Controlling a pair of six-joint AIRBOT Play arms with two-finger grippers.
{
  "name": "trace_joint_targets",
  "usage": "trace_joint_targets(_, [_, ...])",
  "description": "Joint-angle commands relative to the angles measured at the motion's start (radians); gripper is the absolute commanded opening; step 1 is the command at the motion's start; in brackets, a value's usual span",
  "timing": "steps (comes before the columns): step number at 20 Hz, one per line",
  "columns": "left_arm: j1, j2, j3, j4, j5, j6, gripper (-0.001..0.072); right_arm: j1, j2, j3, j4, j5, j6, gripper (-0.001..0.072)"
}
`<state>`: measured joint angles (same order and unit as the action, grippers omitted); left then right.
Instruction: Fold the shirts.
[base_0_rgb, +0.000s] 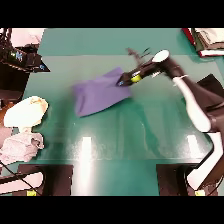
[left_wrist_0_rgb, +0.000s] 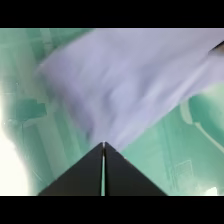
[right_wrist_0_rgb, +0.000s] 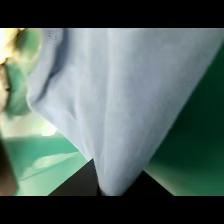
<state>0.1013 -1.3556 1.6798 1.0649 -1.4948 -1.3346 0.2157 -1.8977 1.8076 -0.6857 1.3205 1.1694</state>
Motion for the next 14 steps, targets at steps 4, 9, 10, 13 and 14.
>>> trace_joint_targets(4, [-0.05,0.0,0.0,-0.001,0.024,-0.009,0.0024,-0.425,0.22,0.01,-0.256,0.055,0.121,0.0018])
trace_joint_targets(9, [-0.18,0.0,0.0,0.0,0.159,-0.028,0.0025,-0.752,0.296,0.01,-0.267,0.045,0.177,0.0018])
trace_joint_targets(10, [-0.204,0.0,0.0,0.0,0.179,-0.027,0.0024,-0.793,0.3,0.01,-0.266,0.046,0.177,0.0018])
trace_joint_targets(13, [-0.245,0.0,0.0,0.001,0.196,-0.027,0.0024,-0.857,0.301,0.01,-0.245,0.051,0.176,0.0018])
trace_joint_targets(14, [-0.245,0.0,0.0,0.0,0.194,-0.028,0.0024,-0.866,0.307,0.01,-0.244,0.051,0.175,0.0018])
